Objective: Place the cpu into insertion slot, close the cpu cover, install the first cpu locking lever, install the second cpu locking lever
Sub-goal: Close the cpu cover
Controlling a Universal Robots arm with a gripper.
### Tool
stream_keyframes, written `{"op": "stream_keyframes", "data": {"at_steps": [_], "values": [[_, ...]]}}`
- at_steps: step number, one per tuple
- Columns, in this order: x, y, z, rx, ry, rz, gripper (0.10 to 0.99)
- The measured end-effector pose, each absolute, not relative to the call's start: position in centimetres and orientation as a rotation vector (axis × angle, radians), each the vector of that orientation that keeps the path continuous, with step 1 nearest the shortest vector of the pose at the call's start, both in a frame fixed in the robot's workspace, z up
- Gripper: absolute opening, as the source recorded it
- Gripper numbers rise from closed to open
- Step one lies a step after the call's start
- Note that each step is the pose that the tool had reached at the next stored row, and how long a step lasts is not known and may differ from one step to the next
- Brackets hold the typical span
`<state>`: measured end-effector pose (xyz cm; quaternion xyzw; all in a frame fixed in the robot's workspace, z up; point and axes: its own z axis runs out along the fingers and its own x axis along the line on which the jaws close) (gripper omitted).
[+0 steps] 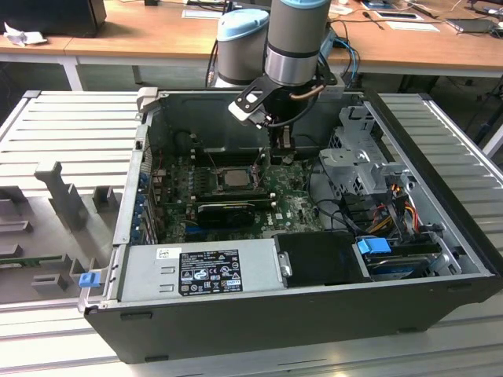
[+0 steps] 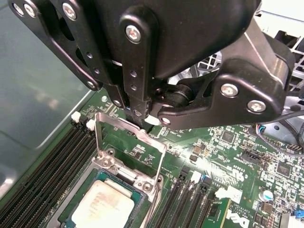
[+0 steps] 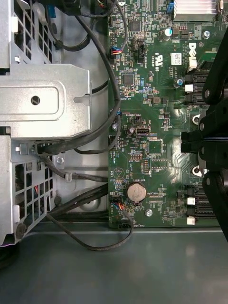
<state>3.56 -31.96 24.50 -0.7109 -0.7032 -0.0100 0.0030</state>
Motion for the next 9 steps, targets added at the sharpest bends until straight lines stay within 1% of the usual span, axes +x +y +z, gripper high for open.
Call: {"op": "stream_keyframes", "data": {"at_steps": [9], "values": [[3.23, -31.96, 24.5, -2.229, -2.205, -0.031, 0.106]]}}
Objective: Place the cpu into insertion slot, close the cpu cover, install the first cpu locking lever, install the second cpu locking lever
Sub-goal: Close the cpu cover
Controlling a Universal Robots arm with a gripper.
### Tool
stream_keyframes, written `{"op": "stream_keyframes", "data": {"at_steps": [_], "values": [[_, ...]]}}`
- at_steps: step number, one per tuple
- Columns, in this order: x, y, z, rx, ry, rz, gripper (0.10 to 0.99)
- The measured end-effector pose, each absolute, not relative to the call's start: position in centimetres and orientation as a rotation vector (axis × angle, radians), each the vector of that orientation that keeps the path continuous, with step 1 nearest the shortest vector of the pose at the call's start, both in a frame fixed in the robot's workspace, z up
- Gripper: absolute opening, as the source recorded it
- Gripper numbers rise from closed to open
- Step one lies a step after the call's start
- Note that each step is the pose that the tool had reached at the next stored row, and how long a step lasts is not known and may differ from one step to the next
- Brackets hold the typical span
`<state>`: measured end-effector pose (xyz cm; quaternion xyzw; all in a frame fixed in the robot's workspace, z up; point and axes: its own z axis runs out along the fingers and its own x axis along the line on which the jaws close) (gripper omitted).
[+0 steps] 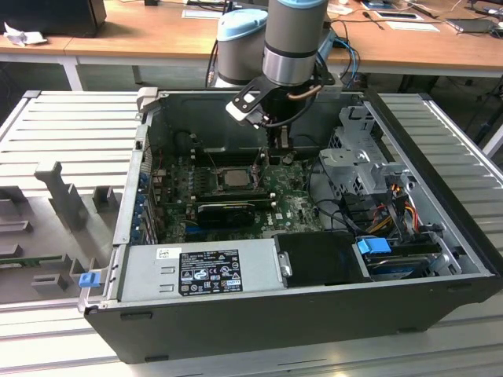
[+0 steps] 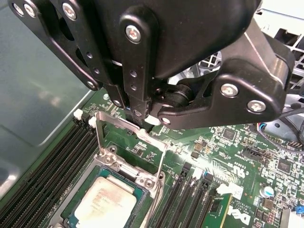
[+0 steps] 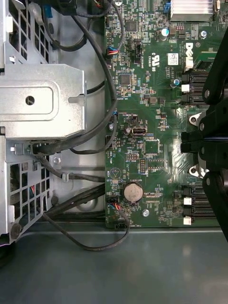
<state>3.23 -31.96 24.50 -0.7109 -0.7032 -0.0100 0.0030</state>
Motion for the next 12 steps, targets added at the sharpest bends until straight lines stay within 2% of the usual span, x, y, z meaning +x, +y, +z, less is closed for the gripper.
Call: {"op": "stream_keyframes", "data": {"at_steps": [12], "values": [[2.98, -31.96, 24.5, -2.229, -2.205, -0.031, 0.106]]}}
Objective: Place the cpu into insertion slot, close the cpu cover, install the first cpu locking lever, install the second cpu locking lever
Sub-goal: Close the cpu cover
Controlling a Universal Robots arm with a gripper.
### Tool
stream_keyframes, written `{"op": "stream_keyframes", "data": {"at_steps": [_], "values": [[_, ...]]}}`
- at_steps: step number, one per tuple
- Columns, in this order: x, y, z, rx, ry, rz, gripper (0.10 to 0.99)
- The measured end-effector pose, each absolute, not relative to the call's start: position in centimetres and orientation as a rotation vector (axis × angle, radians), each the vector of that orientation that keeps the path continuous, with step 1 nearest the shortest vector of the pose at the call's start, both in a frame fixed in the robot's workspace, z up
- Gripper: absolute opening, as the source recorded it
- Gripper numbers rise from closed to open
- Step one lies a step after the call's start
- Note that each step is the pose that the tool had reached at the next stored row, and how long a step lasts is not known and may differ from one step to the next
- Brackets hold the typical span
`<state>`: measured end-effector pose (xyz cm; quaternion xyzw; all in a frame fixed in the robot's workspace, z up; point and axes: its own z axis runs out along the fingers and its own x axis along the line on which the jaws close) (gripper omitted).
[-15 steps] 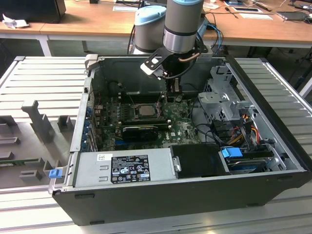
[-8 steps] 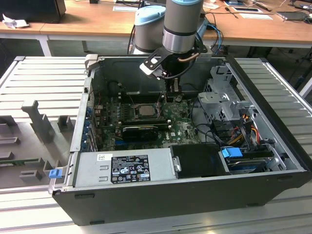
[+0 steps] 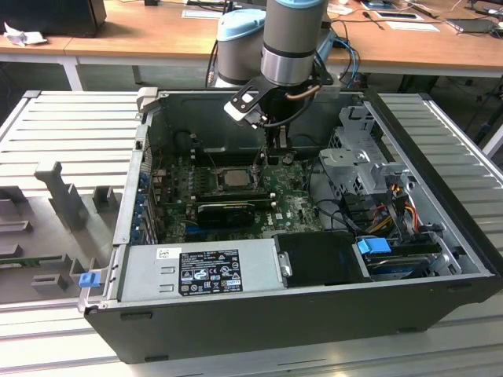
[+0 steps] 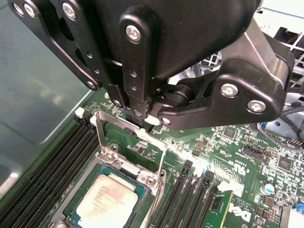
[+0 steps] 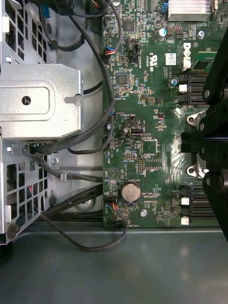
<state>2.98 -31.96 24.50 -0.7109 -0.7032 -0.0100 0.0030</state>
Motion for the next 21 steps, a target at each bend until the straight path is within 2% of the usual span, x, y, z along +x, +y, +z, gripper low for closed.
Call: {"op": "stream_keyframes", "data": {"at_steps": [21], "values": [[2.03, -31.96, 24.5, -2.229, -2.205, -0.031, 0.106]]}}
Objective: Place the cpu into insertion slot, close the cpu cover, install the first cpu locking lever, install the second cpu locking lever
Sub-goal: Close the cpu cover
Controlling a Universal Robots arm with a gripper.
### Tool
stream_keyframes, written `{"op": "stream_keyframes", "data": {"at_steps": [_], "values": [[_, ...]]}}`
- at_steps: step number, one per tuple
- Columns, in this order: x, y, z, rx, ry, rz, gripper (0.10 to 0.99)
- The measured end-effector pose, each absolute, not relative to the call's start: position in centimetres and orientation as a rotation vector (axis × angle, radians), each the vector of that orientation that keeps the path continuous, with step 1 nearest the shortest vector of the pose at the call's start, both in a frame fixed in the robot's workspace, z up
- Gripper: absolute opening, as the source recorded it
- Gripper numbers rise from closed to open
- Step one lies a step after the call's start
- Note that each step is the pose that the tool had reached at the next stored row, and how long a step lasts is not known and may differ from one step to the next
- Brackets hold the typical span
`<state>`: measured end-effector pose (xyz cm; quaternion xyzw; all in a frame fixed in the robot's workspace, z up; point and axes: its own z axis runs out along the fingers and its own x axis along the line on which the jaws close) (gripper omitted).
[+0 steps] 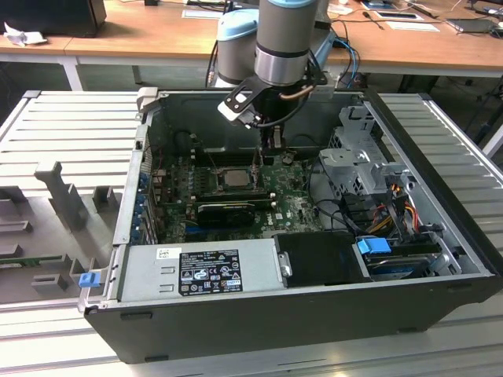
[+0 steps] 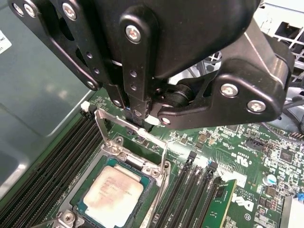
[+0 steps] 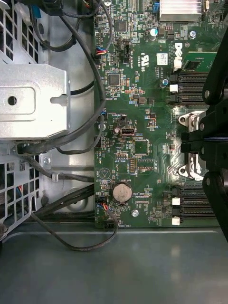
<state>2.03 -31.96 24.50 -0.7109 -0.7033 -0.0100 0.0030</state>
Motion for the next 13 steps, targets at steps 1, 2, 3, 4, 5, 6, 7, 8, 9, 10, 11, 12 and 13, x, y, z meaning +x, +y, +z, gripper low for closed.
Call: {"op": "stream_keyframes", "data": {"at_steps": [1, 2, 3, 4, 5, 6, 7, 8, 9, 10, 11, 12, 13], "values": [[2.0, -32.0, 24.5, -2.229, -2.205, -0.031, 0.106], [1.9, -32.0, 24.5, -2.229, -2.205, -0.031, 0.106], [1.9, -32.0, 24.5, -2.229, -2.205, -0.031, 0.106], [1.9, -32.0, 24.5, -2.229, -2.205, -0.031, 0.106], [1.8, -32.0, 24.5, -2.229, -2.205, -0.031, 0.106], [1.8, -32.0, 24.5, -2.229, -2.205, -0.031, 0.106], [1.7, -32.0, 24.5, -2.229, -2.205, -0.031, 0.106], [1.6, -32.0, 24.5, -2.229, -2.205, -0.031, 0.106], [1.5, -32.0, 24.5, -2.229, -2.205, -0.031, 0.106], [1.3, -32.0, 24.5, -2.229, -2.205, -0.031, 0.106], [1.1, -32.0, 24.5, -2.229, -2.205, -0.031, 0.106], [1.0, -32.0, 24.5, -2.229, -2.205, -0.032, 0.106], [0.8, -32.0, 24.5, -2.229, -2.205, -0.032, 0.106]]}}
